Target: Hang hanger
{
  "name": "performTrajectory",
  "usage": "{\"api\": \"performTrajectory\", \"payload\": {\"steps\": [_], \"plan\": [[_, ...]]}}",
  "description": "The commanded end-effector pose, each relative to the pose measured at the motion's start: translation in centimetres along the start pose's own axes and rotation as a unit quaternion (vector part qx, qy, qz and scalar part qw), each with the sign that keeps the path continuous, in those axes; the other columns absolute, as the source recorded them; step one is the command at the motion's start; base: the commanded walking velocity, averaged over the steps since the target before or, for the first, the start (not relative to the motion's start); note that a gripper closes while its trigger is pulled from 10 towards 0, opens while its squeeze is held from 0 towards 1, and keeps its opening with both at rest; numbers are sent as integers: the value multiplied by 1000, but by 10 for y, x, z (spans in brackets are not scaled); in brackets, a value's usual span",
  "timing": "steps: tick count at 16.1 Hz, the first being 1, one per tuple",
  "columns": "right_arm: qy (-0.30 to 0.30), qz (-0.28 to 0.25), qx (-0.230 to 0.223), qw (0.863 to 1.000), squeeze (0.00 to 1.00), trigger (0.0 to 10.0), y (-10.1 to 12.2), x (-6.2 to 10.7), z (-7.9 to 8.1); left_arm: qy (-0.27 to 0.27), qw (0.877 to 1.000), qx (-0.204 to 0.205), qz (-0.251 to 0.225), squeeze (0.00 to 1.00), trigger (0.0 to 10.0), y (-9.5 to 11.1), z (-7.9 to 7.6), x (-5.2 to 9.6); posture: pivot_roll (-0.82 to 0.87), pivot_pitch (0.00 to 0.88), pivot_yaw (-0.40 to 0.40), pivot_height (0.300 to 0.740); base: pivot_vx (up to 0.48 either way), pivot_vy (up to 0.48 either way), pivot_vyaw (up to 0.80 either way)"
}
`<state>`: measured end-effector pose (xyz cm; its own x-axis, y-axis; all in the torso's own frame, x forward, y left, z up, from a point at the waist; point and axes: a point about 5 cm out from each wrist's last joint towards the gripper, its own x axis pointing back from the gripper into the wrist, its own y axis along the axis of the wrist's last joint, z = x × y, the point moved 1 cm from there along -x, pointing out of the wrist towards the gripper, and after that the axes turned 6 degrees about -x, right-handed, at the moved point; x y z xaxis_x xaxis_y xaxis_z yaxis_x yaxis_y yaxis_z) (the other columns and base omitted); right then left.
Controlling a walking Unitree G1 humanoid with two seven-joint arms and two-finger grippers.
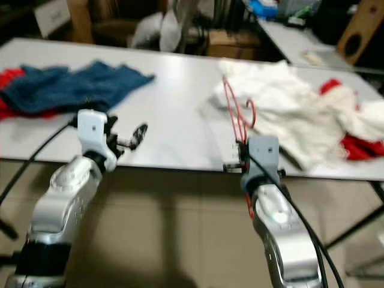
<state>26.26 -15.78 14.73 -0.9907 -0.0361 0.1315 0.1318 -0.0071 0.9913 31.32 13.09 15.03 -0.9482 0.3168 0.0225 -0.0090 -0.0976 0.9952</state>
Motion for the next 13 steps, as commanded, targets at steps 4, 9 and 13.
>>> {"api": "performTrajectory", "payload": {"steps": [4, 9, 13], "plan": [[-20, 4, -6, 1000, 0, 10000, -1, 1, -9, -27, 999, 19, 10, 0, 10000, -3, -12, -2, -56, 0, -21, 740, 0, 0, -600], [-19, 7, -3, 1000, 0, 10000, -3, 1, -9, -23, 999, 7, 21, 0, 10000, -10, -9, 1, -58, 0, -20, 740, 0, 0, -800], [-22, 10, -2, 1000, 0, 10000, -4, 3, -10, -25, 1000, 12, 15, 0, 10000, -9, -6, 2, -62, 10, -21, 740, 0, 0, -200]]}}
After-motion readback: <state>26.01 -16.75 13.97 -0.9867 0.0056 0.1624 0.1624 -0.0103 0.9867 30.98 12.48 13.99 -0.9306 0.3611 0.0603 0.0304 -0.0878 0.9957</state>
